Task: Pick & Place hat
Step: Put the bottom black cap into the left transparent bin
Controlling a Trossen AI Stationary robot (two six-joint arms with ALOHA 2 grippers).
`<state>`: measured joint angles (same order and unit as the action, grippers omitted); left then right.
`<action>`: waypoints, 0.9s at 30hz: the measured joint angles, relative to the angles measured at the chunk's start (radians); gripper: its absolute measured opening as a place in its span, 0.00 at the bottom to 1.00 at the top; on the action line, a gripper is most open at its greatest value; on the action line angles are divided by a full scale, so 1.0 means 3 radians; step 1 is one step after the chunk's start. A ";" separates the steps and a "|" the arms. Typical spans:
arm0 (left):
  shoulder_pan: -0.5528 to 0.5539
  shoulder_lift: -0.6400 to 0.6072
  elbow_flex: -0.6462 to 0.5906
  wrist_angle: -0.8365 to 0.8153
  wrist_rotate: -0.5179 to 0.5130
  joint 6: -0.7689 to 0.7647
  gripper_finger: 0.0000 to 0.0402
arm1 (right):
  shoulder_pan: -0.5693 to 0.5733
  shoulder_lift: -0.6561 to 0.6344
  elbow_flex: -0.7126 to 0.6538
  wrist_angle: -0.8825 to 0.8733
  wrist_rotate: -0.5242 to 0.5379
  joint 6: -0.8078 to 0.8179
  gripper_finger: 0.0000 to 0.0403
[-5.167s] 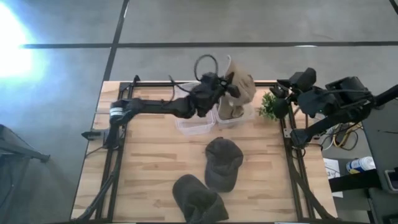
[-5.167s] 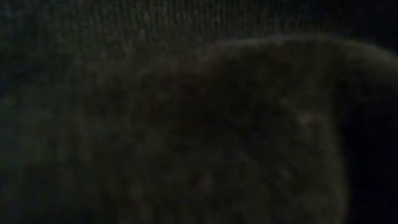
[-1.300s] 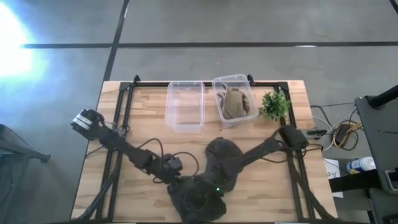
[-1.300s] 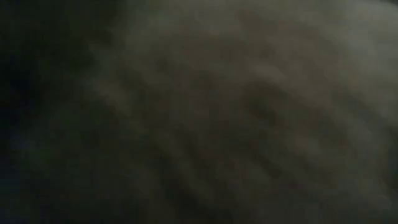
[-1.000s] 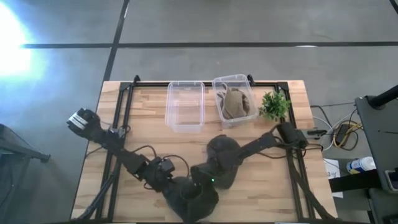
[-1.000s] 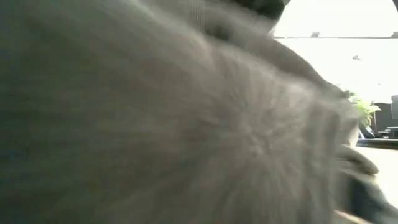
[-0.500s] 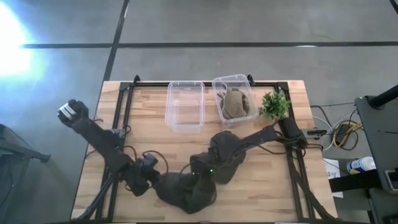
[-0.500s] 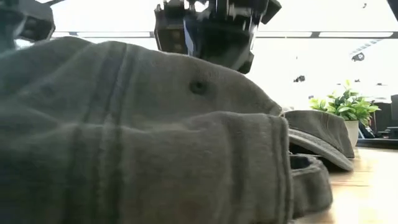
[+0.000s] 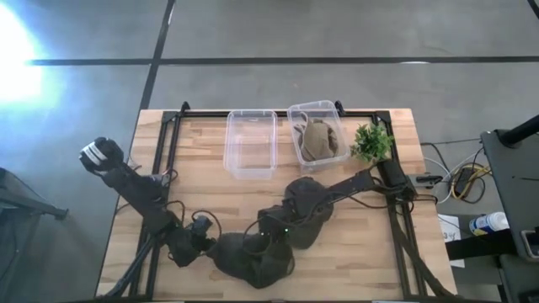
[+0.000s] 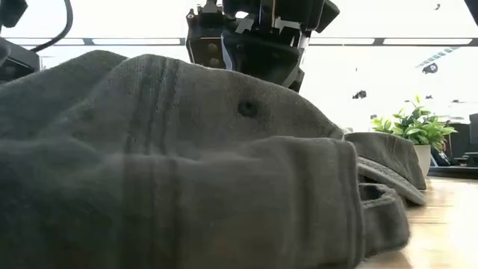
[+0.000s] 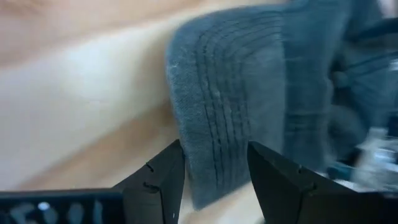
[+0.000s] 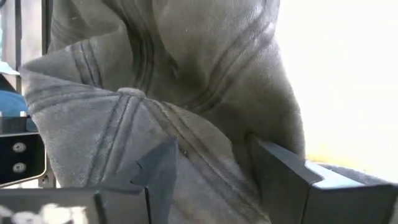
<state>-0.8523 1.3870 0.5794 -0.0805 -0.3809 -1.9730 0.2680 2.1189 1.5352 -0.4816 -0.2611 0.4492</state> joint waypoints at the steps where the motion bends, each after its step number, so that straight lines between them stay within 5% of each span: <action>1: 0.0004 0.0019 -0.0072 0.0262 -0.0030 0.0003 0.42 | -0.0002 0.0000 0.0000 0.0008 0.0001 0.0000 0.48; 5: 0.0005 0.0070 -0.0297 0.1071 -0.0350 0.0115 0.42 | -0.0004 0.0000 -0.0001 0.0044 0.0009 0.0006 0.48; 9: 0.0029 0.0040 -0.0312 0.1288 -0.0646 0.0320 0.37 | -0.0006 0.0000 -0.0001 0.0098 0.0008 0.0011 0.48; 18: 0.0254 0.0023 -0.0033 0.1339 -0.0666 0.0949 0.03 | -0.0038 0.0000 0.0004 0.0189 0.0115 0.0026 0.48; 23: 0.0467 -0.0143 0.0379 0.0916 -0.0668 0.1485 0.02 | -0.0079 -0.0080 0.0131 0.0060 0.0116 -0.0008 0.48; 27: 0.0540 -0.0405 0.1041 -0.0325 -0.0778 0.1840 0.01 | -0.0085 -0.0453 0.0171 -0.0152 0.0385 -0.0041 0.48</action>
<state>-0.6902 1.2657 0.8917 -0.1779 -0.6144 -1.4211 0.2424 1.9829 1.5865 -0.5272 -0.1456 0.4368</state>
